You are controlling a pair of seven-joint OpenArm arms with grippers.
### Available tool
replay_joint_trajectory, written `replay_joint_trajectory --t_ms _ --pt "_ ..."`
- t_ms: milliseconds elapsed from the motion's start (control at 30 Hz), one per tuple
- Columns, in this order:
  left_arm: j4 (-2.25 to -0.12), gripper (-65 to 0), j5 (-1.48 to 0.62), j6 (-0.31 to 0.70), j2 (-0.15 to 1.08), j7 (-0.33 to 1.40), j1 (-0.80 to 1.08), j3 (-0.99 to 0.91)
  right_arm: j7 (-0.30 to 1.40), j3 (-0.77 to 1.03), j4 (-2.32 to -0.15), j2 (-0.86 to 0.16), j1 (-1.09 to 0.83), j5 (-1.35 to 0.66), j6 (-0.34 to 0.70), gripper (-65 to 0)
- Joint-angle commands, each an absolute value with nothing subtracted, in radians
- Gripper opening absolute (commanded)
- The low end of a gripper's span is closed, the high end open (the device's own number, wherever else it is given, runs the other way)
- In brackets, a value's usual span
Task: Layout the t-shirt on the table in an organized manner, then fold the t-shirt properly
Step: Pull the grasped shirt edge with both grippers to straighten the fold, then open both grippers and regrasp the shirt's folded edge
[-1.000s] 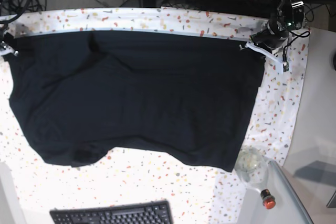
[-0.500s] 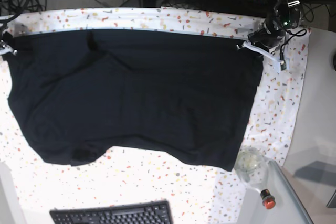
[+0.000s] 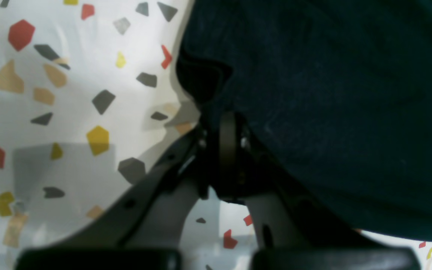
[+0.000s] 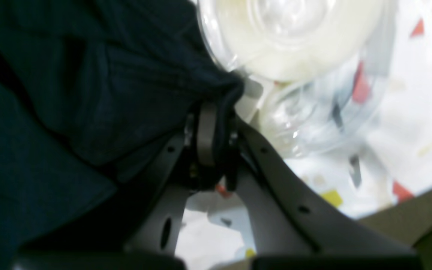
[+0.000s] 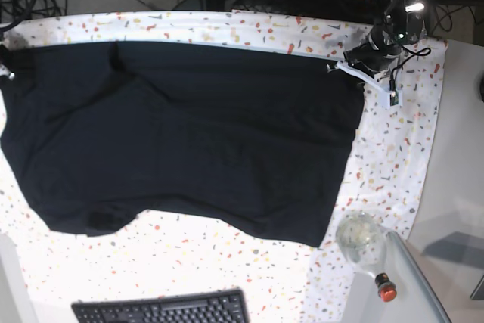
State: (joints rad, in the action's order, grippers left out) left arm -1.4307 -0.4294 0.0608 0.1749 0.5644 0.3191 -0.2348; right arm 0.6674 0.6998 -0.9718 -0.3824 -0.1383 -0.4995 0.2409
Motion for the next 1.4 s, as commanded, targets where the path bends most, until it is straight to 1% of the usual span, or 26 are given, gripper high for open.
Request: replay_joint_trajectory --t_ms 0,233,400,433,467,500,567,600,633,667,700,767,900,1033,1067,1100,1133,1167,1200,1267,1300,1333,1367 --pt "-1.442 -65.0 -0.412 0.045 0.188 0.558 0.323 -0.243 0.641 0.704 -0.966 -0.418 -0.131 -0.469 0.217 -65.0" --pt "-1.442 -65.0 -0.412 0.044 0.189 0.559 0.323 -0.243 0.647 0.704 -0.963 -0.420 -0.120 -0.469 0.219 -65.0" --pt "-1.442 -65.0 -0.412 0.044 0.189 0.561 0.323 -0.243 0.711 0.711 -0.972 -0.420 -0.119 -0.470 0.219 -65.0" --pt "-1.442 -65.0 -0.412 0.044 0.189 0.561 0.323 -0.243 0.714 0.713 -0.986 -0.418 -0.124 -0.470 0.219 -63.5" --pt "-1.442 -59.7 -0.412 0.044 0.189 0.559 0.323 -0.245 0.714 0.713 -1.003 -0.412 -0.127 -0.472 0.219 -55.7" --pt "-1.445 -52.2 -0.412 0.044 0.189 0.559 0.323 -0.245 0.717 0.713 -1.027 -0.401 -0.128 -0.472 0.219 -48.5" --pt "-1.448 -37.8 -0.414 0.044 0.188 0.559 0.325 -0.272 0.719 0.713 -1.086 -0.387 -0.156 -0.473 0.219 -37.2" --pt "-1.449 -31.8 -0.417 0.044 0.186 0.559 0.326 -0.295 0.719 0.714 -1.125 -0.380 -0.170 -0.473 0.219 -33.2" --pt "-1.451 -26.3 -0.417 0.044 0.183 0.559 0.326 -0.325 0.719 0.714 -1.167 -0.364 -0.183 -0.475 0.219 -30.6" --pt "-1.454 -22.9 -0.417 0.045 0.179 0.559 0.326 -0.346 0.720 0.714 -1.207 -0.351 -0.193 -0.473 0.217 -30.0" --pt "-1.463 -20.7 -0.417 0.045 0.174 0.559 0.326 -0.367 0.720 0.714 -1.239 -0.338 -0.206 -0.472 0.213 -30.2" --pt "-1.500 -19.3 -0.417 0.048 0.170 0.561 0.334 -0.417 0.720 0.714 -1.307 -0.318 -0.232 -0.472 0.211 -30.2" --pt "-1.580 -19.4 -0.418 0.050 0.165 0.562 0.361 -0.503 0.736 0.714 -1.443 -0.263 -0.294 -0.472 0.209 -30.2" --pt "-1.639 -19.6 -0.418 0.050 0.163 0.564 0.395 -0.593 0.730 0.697 -1.647 -0.194 -0.395 -0.469 0.220 -30.2" --pt "-1.644 -19.9 -0.418 0.051 0.163 0.564 0.401 -0.608 0.725 0.670 -1.702 -0.176 -0.417 -0.469 0.225 -30.2" --pt "-1.644 -21.9 -0.418 0.051 0.163 0.564 0.401 -0.621 0.722 0.630 -1.747 -0.170 -0.438 -0.469 0.240 -30.2" --pt "-1.633 -26.2 -0.418 0.051 0.163 0.564 0.401 -0.634 0.710 0.579 -1.788 -0.170 -0.461 -0.469 0.255 -30.2" --pt "-1.626 -31.8 -0.418 0.051 0.163 0.564 0.401 -0.642 0.694 0.538 -1.817 -0.170 -0.479 -0.469 0.266 -30.2" --pt "-1.616 -39.0 -0.418 0.051 0.163 0.564 0.401 -0.647 0.674 0.498 -1.836 -0.170 -0.492 -0.469 0.268 -30.3" --pt "-1.596 -60.6 -0.418 0.051 0.163 0.564 0.398 -0.644 0.628 0.432 -1.842 -0.170 -0.493 -0.469 0.263 -30.5" --pt "-1.596 -65.0 -0.418 0.051 0.162 0.564 0.397 -0.642 0.615 0.415 -1.830 -0.168 -0.489 -0.469 0.263 -32.0" --pt "-1.596 -65.0 -0.418 0.051 0.151 0.564 0.397 -0.639 0.611 0.407 -1.813 -0.168 -0.476 -0.469 0.263 -35.1" --pt "-1.600 -65.0 -0.417 0.053 0.137 0.564 0.395 -0.627 0.615 0.403 -1.797 -0.166 -0.466 -0.469 0.263 -39.6"
